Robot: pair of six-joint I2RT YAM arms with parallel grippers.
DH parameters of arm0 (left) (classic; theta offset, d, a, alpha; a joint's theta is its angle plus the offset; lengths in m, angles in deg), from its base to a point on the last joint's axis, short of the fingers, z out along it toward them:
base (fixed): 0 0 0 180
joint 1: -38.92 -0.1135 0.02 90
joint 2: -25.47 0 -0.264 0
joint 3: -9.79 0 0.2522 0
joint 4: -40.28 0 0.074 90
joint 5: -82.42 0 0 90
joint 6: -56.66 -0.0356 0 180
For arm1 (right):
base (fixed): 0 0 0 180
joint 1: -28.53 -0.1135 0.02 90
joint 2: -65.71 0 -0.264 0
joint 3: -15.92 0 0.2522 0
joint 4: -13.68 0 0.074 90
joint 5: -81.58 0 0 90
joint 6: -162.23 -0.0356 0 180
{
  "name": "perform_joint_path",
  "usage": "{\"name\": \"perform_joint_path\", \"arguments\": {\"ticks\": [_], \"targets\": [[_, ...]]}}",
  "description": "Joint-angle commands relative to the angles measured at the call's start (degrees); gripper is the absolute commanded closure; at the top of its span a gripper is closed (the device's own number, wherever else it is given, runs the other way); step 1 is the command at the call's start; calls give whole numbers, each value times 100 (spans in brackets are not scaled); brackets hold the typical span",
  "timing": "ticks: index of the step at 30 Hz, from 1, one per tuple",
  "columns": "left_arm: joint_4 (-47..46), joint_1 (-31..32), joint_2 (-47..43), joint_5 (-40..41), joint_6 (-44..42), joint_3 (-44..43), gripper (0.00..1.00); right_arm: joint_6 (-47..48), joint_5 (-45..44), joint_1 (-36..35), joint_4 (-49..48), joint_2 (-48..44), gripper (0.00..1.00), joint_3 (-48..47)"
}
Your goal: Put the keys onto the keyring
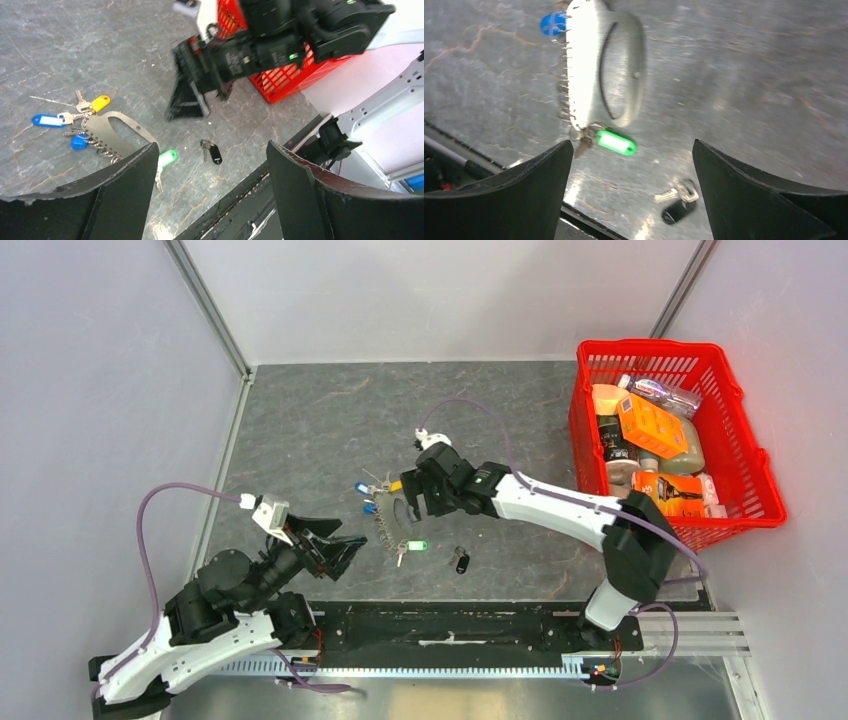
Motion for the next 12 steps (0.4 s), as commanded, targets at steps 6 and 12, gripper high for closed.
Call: {"name": "perform_joint_path", "arguments": {"ticks": [6,12], "targets": [[600,10,331,-47,7,-853,13,200,-3368,47,1890,-2403,3,-1045],[474,10,734,-92,109,-946,12,114,-2905,-6,3165,-2275,3,-2041]]}}
